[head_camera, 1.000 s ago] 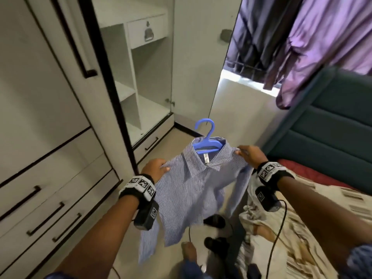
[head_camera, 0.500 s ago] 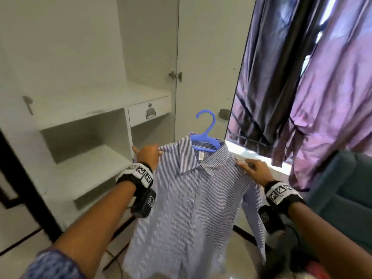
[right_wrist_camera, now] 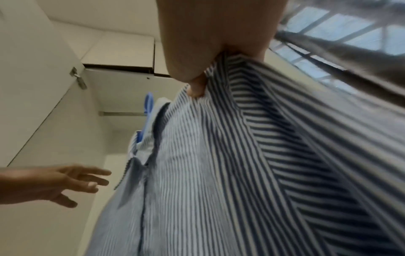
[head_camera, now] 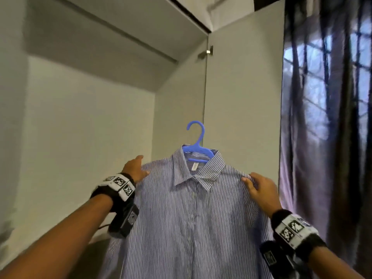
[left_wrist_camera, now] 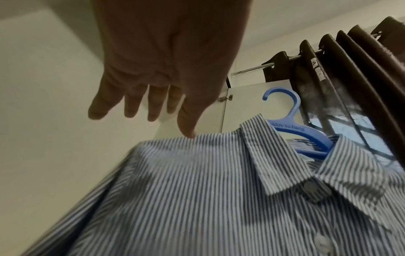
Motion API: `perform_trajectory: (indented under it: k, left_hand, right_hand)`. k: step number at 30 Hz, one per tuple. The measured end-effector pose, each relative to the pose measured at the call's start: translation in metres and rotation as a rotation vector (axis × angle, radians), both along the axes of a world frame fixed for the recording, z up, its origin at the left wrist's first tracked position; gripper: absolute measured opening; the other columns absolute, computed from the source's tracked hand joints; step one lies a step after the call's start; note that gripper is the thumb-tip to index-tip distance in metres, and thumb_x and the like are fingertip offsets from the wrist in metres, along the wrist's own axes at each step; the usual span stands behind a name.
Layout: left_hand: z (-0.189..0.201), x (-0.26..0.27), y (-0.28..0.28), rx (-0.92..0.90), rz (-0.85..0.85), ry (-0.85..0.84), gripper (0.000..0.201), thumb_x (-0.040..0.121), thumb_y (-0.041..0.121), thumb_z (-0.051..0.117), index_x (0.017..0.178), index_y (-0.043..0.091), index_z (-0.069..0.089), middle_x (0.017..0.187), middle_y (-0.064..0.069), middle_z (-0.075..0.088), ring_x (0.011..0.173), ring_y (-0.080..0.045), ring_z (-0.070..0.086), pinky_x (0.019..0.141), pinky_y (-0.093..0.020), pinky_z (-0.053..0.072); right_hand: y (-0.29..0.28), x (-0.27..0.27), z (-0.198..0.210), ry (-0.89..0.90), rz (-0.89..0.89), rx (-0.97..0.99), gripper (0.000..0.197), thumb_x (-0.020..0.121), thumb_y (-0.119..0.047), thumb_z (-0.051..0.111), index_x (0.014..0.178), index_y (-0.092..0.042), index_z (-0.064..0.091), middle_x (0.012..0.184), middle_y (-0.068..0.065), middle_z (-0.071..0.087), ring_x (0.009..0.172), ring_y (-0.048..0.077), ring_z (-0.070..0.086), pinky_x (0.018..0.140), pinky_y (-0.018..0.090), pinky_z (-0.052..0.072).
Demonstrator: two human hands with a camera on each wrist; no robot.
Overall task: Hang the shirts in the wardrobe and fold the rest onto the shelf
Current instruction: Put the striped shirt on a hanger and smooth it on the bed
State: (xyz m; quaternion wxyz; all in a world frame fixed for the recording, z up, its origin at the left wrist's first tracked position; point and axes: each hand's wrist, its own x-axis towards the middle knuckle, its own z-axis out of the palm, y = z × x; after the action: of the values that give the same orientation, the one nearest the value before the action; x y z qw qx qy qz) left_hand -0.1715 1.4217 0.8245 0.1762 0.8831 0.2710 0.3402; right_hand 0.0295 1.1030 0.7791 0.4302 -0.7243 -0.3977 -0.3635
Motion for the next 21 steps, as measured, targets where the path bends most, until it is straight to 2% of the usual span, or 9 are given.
perform_trajectory:
  k: [2,5,8,15,21]
  left_hand:
    - [0.021,0.018,0.034,0.022,0.033,-0.02,0.065,0.091,0.02,0.06,0.143,0.003,0.027,0.143,-0.02,0.04,0.131,-0.033,0.04,0.104,-0.033,0.032]
    - [0.04,0.037,0.079,0.022,0.102,0.014,0.066,0.091,0.022,0.06,0.144,0.005,0.024,0.143,-0.019,0.04,0.131,-0.03,0.04,0.103,-0.031,0.034]
    - [0.055,0.048,0.114,0.016,0.176,-0.004,0.066,0.09,0.02,0.061,0.143,0.004,0.026,0.142,-0.02,0.042,0.13,-0.03,0.042,0.102,-0.03,0.035]
    - [0.066,0.078,0.169,0.081,0.336,0.055,0.062,0.091,0.024,0.059,0.141,0.006,0.028,0.144,-0.013,0.041,0.131,-0.023,0.043,0.099,-0.024,0.036]
    - [0.069,0.102,0.194,0.141,0.456,0.035,0.059,0.091,0.031,0.058,0.139,0.015,0.029,0.143,-0.007,0.042,0.131,-0.016,0.042,0.098,-0.018,0.034]
  right_hand:
    - [0.034,0.031,0.038,-0.001,-0.035,0.045,0.028,0.091,-0.018,0.062,0.065,-0.013,0.051,0.049,-0.009,0.041,0.046,0.012,0.041,0.044,0.021,0.024]
    - [0.086,0.07,0.095,-0.001,-0.044,0.091,0.026,0.092,-0.019,0.058,0.072,-0.003,0.058,0.059,0.011,0.054,0.059,0.03,0.053,0.05,0.033,0.026]
    - [0.135,0.098,0.15,-0.041,-0.052,0.151,0.029,0.094,-0.022,0.055,0.081,0.003,0.061,0.076,0.026,0.063,0.074,0.04,0.059,0.059,0.035,0.032]
    - [0.224,0.167,0.246,-0.042,-0.007,0.183,0.033,0.094,-0.024,0.05,0.087,0.006,0.059,0.09,0.03,0.063,0.083,0.042,0.06,0.067,0.041,0.043]
    - [0.277,0.22,0.306,-0.111,0.023,0.121,0.033,0.096,-0.022,0.049,0.101,0.009,0.059,0.106,0.03,0.061,0.098,0.043,0.059,0.077,0.04,0.046]
